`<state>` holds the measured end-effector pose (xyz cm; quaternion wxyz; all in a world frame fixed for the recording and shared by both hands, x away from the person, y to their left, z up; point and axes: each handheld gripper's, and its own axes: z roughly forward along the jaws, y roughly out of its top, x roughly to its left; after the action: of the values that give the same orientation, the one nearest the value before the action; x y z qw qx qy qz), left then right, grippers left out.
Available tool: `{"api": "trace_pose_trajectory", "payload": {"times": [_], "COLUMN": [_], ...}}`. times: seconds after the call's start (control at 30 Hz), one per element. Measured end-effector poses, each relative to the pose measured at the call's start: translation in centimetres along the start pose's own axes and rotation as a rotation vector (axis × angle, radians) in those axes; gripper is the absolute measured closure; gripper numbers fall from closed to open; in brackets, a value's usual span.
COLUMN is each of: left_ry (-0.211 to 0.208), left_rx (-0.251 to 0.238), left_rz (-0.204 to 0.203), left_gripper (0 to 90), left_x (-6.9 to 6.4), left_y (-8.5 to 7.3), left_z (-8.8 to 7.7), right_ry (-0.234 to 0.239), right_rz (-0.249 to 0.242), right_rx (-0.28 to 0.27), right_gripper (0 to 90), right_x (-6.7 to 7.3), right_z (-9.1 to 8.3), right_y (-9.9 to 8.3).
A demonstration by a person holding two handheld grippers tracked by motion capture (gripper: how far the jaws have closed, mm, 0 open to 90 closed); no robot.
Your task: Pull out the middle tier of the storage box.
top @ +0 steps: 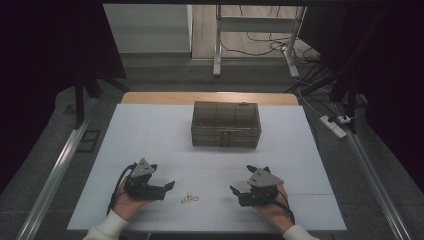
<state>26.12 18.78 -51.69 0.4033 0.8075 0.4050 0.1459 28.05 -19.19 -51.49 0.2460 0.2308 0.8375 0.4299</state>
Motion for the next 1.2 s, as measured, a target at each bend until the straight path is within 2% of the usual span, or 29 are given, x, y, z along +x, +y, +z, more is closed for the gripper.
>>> {"api": "trace_pose_trajectory", "payload": {"times": [0.07, 0.23, 0.5, 0.57, 0.73, 0.97, 1.2], "left_ry": [0.0, 0.001, 0.005, 0.007, 0.009, 0.01, 0.01], "left_rx": [-0.002, -0.001, 0.001, 0.002, 0.003, 0.004, 0.004], "left_rz": [-0.001, 0.003, 0.006, 0.008, 0.009, 0.012, 0.013], "left_gripper": [9.6, 9.6, 9.6, 9.6, 9.6, 9.6, 9.6], "left_x": [0.0, 0.0, 0.0, 0.0, -0.1, 0.0, 0.0], "left_y": [0.0, 0.0, 0.0, 0.0, 0.0, 0.0, 0.0], "left_z": [0.0, 0.0, 0.0, 0.0, 0.0, 0.0, 0.0], "right_ry": [-0.005, -0.037, -0.058, -0.07, -0.082, -0.121, -0.139], "right_rz": [-0.01, -0.083, -0.108, -0.14, -0.162, -0.24, -0.279], "right_rx": [0.003, 0.019, 0.018, 0.022, 0.02, 0.033, 0.034], "right_gripper": [12.6, 13.8, 13.9, 14.2, 14.5, 14.8, 14.9], "right_x": [0.0, 0.5, 0.6, 0.8, 1.0, 1.4, 1.6], "right_z": [0.0, 0.1, 0.2, 0.3, 0.4, 0.6, 0.7], "right_y": [0.0, 0.2, 0.5, 0.7, 0.9, 1.2, 1.3]}}
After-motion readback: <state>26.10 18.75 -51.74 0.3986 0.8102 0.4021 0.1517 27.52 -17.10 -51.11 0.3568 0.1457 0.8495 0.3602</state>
